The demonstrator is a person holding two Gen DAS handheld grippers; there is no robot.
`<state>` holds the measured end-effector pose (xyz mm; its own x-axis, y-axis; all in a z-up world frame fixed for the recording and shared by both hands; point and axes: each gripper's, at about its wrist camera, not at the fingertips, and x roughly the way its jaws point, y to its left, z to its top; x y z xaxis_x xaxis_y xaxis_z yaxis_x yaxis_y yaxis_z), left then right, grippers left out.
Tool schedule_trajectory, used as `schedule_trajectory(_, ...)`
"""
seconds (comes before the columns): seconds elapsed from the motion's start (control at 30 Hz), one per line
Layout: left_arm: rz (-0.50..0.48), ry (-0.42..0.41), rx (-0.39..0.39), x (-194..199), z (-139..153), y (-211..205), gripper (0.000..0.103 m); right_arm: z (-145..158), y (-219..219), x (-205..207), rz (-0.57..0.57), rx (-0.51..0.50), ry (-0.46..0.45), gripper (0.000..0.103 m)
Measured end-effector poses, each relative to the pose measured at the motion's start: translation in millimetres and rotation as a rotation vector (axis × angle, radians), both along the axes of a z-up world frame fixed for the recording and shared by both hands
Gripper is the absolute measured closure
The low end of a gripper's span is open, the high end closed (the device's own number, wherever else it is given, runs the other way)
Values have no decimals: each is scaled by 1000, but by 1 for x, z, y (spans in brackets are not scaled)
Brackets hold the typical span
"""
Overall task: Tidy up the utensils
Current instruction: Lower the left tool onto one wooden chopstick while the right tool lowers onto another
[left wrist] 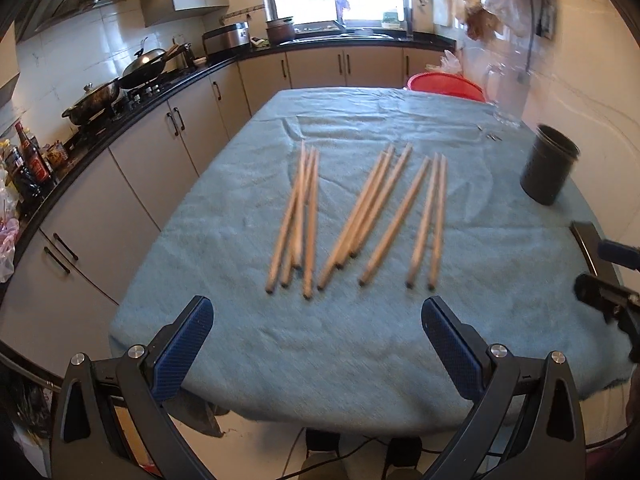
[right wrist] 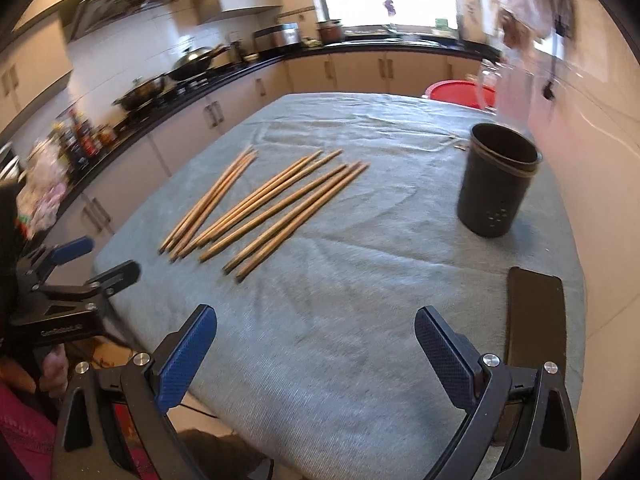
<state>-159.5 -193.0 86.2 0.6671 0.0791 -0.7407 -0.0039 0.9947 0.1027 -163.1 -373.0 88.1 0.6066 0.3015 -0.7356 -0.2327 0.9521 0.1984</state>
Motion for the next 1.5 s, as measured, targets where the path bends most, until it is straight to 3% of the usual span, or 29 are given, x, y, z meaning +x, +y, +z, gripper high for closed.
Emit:
schedule_trajectory(0.17, -31, 80, -26, 40, 6, 22, 0, 8, -10, 22, -106, 39, 44, 2)
schedule_trajectory(0.27, -50, 130, -29, 64, 8, 36, 1, 9, -10, 33, -129, 71, 72, 12)
schedule_trajectory(0.33, -66, 145, -56, 79, 9, 48, 7, 9, -5, 44, -142, 55, 101, 29)
schedule_trajectory(0.43, -93, 183, -63, 103, 8, 62, 27, 7, 1, 63, -160, 77, 148, 40)
schedule_trajectory(0.7, -148, 307, -227, 158, -4, 88, 66, -11, 19, 124, -216, 103, 283, 42)
schedule_trajectory(0.77, -157, 318, -238, 167, -8, 91, 67, -16, 22, 142, -249, 109, 300, 42)
schedule_trajectory(0.83, -169, 345, -249, 177, -14, 95, 70, -23, 25, 156, -260, 91, 323, 53)
schedule_trajectory(0.93, -175, 366, -268, 189, -20, 104, 73, -36, 27, 176, -305, 55, 374, 60)
schedule_trajectory(1.07, -184, 372, -279, 199, -23, 115, 73, -45, 34, 195, -323, 34, 408, 62)
schedule_trajectory(1.13, -192, 374, -274, 203, -25, 120, 73, -50, 37, 203, -335, 18, 424, 75)
schedule_trajectory(1.2, -198, 372, -276, 208, -24, 124, 73, -55, 42, 210, -341, 20, 442, 81)
schedule_trajectory(1.5, -228, 380, -292, 230, -28, 134, 73, -64, 58, 225, -342, -82, 473, 92)
